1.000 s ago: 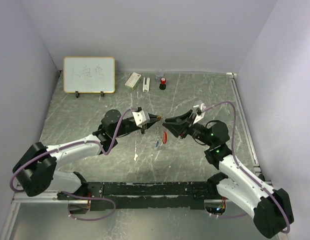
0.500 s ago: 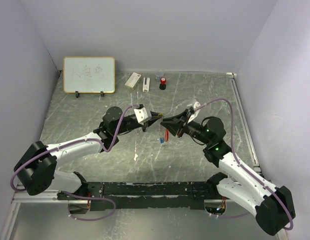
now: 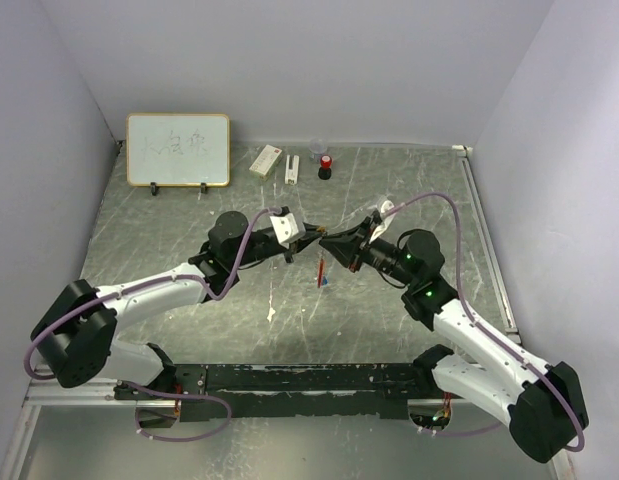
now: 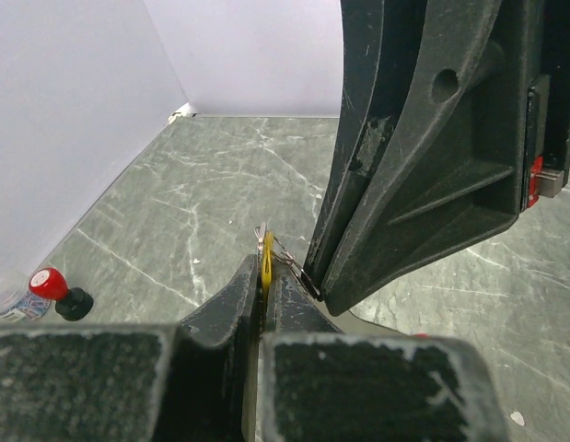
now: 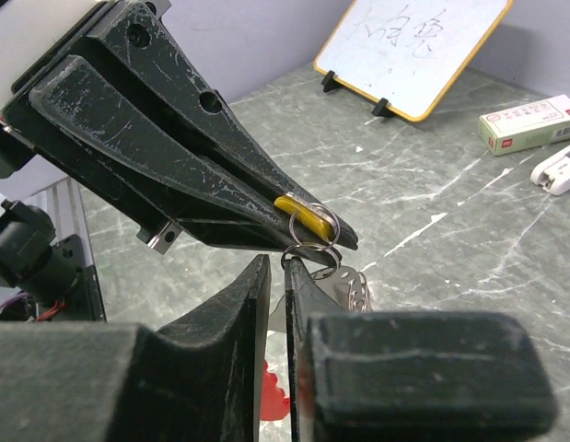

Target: Put the keys on the keyring

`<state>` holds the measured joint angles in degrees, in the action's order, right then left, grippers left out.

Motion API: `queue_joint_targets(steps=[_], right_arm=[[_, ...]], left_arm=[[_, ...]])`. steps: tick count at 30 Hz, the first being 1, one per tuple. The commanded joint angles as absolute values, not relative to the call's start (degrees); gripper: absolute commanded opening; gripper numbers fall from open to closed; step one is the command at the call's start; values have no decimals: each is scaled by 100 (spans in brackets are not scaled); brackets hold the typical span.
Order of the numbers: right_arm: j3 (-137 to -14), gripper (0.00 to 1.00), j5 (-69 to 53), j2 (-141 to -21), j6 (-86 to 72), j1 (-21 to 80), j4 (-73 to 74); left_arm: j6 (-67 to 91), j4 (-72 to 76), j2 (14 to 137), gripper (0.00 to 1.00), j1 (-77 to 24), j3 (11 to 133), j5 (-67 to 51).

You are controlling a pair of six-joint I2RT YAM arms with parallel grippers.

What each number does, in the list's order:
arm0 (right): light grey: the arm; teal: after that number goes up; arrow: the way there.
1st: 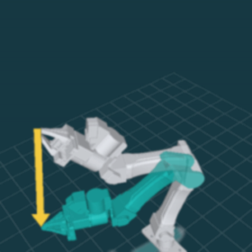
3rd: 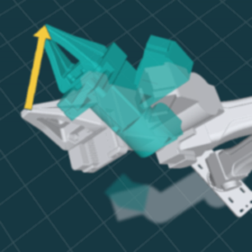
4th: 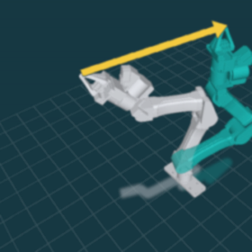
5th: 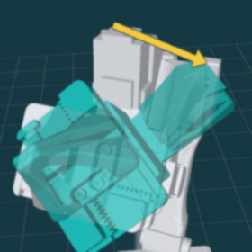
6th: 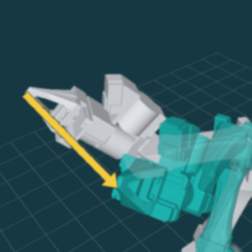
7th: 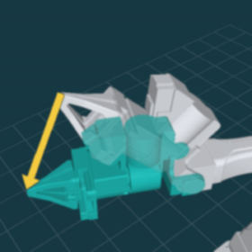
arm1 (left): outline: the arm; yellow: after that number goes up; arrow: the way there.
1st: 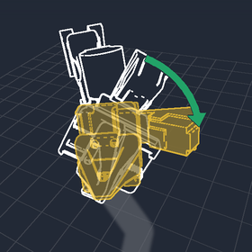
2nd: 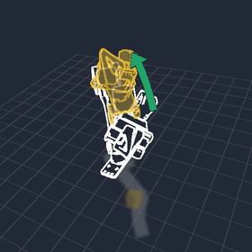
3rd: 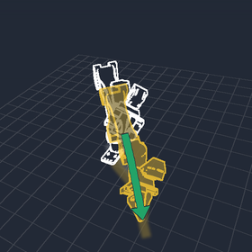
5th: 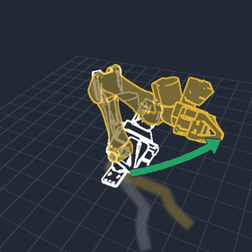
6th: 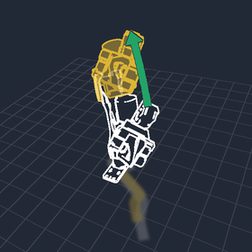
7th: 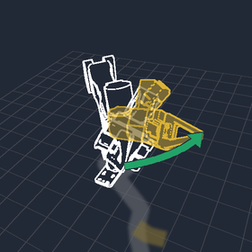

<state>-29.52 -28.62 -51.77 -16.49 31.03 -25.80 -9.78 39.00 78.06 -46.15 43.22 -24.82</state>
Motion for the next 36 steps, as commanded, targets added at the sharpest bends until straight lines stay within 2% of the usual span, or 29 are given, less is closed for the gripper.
queue_joint_targets(steps=[1,7,21,27,36], right_arm=[[-3154,11,-2774,-5248,-1541,3205,-2662],[-3216,0,-2466,-5259,-1403,3309,-2470],[-3720,0,-1936,-5380,11,3683,-901],[-4149,0,-1784,-5842,506,3927,-49],[-4677,0,-714,-6646,906,4622,1064]], left_arm=[[-914,3999,7878,7,-4603,4625,-2611],[-918,3913,7925,7,-4604,4705,-2624],[-987,2918,8197,7,-4599,5550,-2703],[-1165,2279,8331,7,-4602,6000,-2759],[-1346,1894,8369,7,-4589,6305,-2644]])
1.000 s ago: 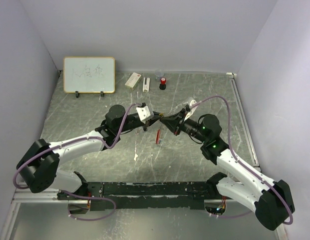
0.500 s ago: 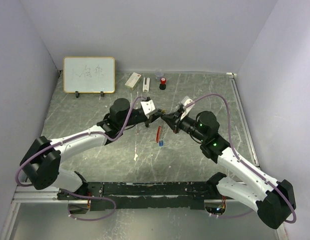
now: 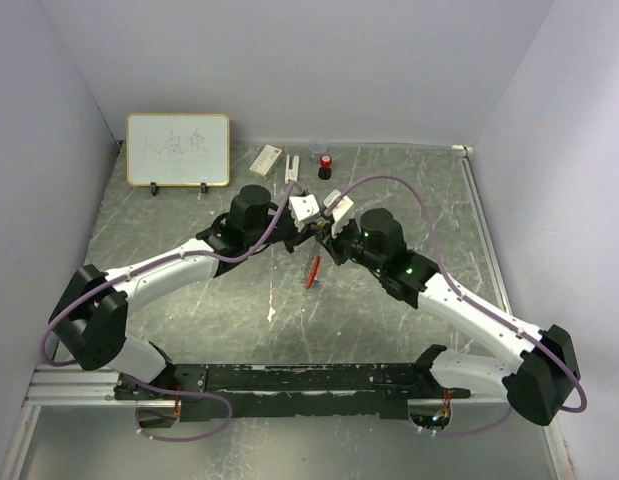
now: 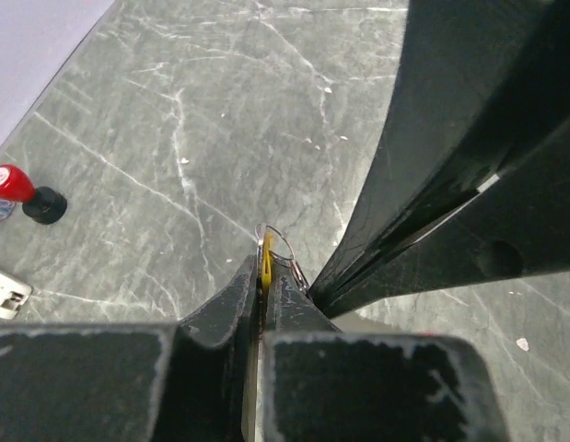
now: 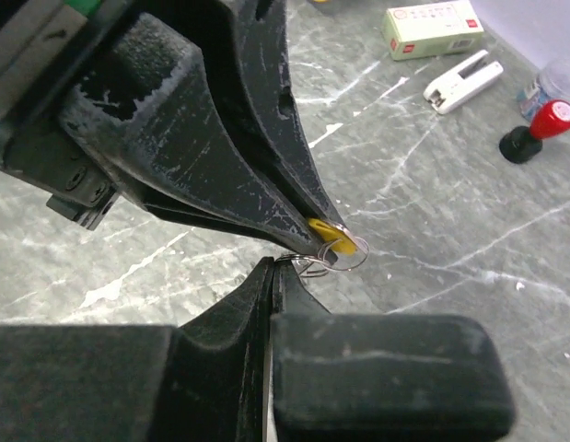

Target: Put the keys on the keyring

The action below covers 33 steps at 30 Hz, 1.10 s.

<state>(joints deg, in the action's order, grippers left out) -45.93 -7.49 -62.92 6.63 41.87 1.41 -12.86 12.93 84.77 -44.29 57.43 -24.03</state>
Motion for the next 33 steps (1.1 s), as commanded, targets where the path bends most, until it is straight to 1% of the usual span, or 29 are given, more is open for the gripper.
queue_joint_targets(steps=[1,8,14,19,20,22,25,27,28,29,33], right_arm=[[-4702,0,-623,-6711,913,4673,1128],[-4581,0,-457,-6765,844,4807,1165],[-4509,0,-461,-6820,831,4842,1175],[-4461,0,-471,-6723,751,4850,1228],[-4437,2,-437,-6660,698,4846,1200],[-4314,12,-357,-6377,593,4848,1067],[-3992,38,-223,-5669,466,4845,706],[-3830,50,-44,-5196,370,4840,564],[-3769,54,71,-4978,324,4842,499],[-3725,56,206,-4784,276,4836,439],[-3664,58,896,-4144,65,4831,280]], left_arm=[[-1371,1872,8360,7,-4596,6322,-2614],[-1388,1918,8265,7,-4525,6438,-2525],[-993,2447,8100,7,-4405,6292,-2479],[-949,2608,7945,7,-4326,6245,-2347],[-956,2610,7917,7,-4316,6241,-2320],[-979,2630,7849,7,-4278,6220,-2279],[-992,2661,7765,7,-4223,6182,-2235],[-985,2670,7733,7,-4174,6164,-2228],[-985,2685,7719,7,-4156,6150,-2249],[-977,2708,7703,7,-4144,6125,-2281],[-1003,2772,7652,7,-4117,6047,-2437]])
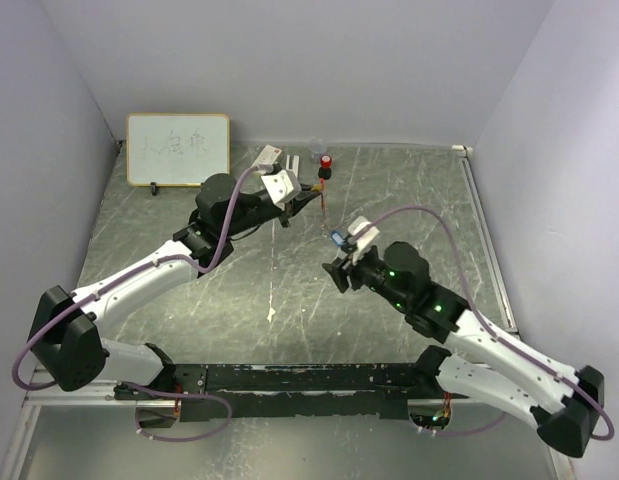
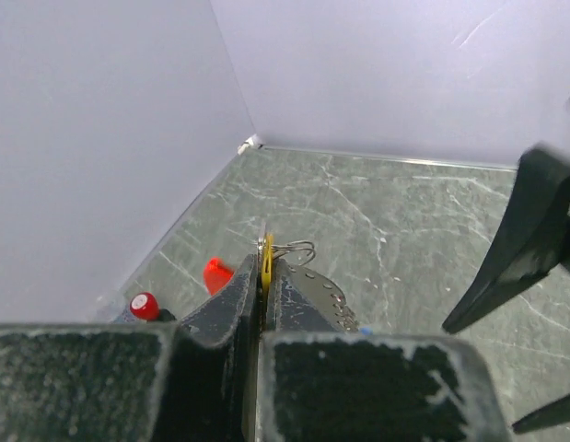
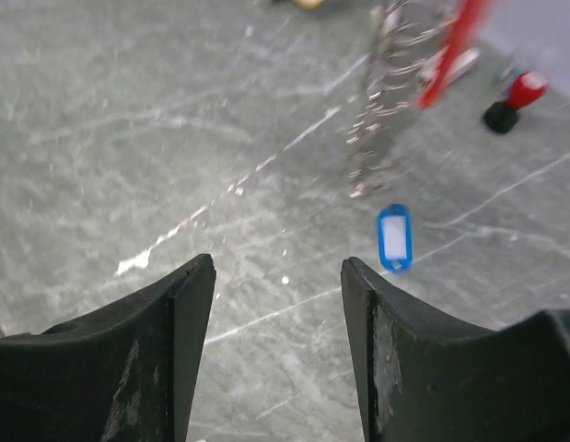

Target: Put the keys on the keyring

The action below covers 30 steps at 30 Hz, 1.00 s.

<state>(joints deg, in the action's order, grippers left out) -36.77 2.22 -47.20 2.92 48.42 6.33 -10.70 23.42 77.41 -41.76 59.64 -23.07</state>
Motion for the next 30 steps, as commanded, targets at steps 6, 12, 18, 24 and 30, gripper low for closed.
queue_joint_targets(steps=[6,12,18,24,30], right_arm=[[-3544,60,1332,-3582,50,4824,-148],[-3733,60,1378,-3879,40,4810,-239],[-3702,61,1089,-4007,72,4759,-474],[-3461,62,567,-3711,49,4545,-711],[-3404,64,-97,-3654,5,4262,-706]], left_arm=[[-1123,2852,7566,7,-4111,5855,-2767],[-1310,2727,7541,7,-4109,5725,-3221],[-1790,2391,7492,7,-4100,5598,-3941],[-2056,2506,7409,7,-3836,5283,-4697],[-2174,2581,7502,7,-3554,5203,-5605]])
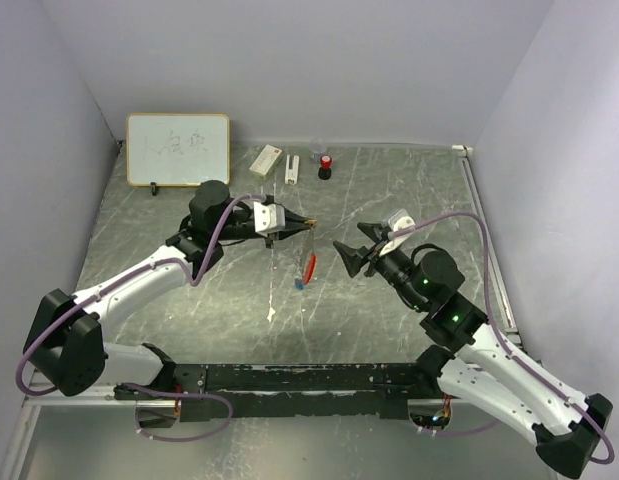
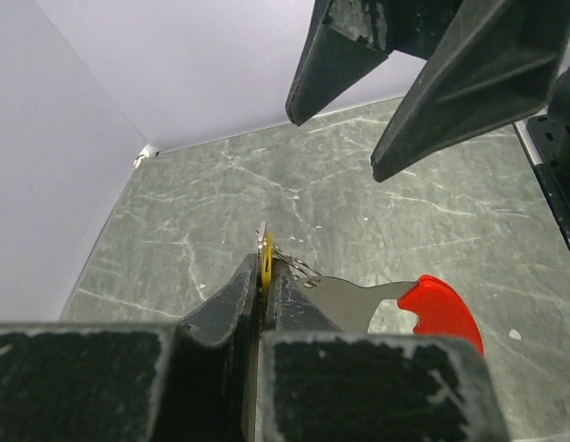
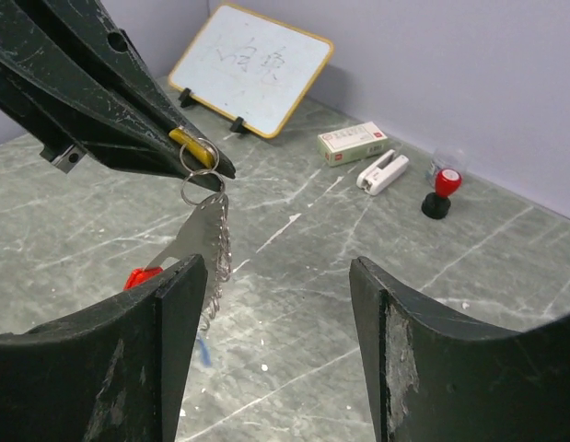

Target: Put the keys on the keyring

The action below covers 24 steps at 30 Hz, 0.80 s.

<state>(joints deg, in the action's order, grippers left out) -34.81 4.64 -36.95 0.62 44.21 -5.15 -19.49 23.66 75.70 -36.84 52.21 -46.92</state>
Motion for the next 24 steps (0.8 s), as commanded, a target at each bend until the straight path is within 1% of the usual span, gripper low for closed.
queue_joint_targets(steps=[1,5,10,15,20,24], right_arm=[[-3395,64,-230,-3685,-4,4210,-736],[-3328,64,-915,-3909,-113,3940,-941],[-3220,63,-2129,-4299,-468,3374,-1538],[-2992,61,-3268,-4481,-903,2864,-2297],[-2813,59,-3932,-4713,-1137,2660,-2930],[-2756,55,-4260,-4982,-1475,2635,-3544]], left_arm=[[-2190,2576,7520,7,-3535,5212,-5693],[-2314,2512,7573,7,-3473,5267,-6050],[-2477,2398,7594,7,-3379,5327,-6463],[-2573,2289,7611,7,-3272,5378,-6582],[-2549,2318,7632,7,-3243,5368,-6601],[-2528,2335,7713,7,-3243,5394,-6599]])
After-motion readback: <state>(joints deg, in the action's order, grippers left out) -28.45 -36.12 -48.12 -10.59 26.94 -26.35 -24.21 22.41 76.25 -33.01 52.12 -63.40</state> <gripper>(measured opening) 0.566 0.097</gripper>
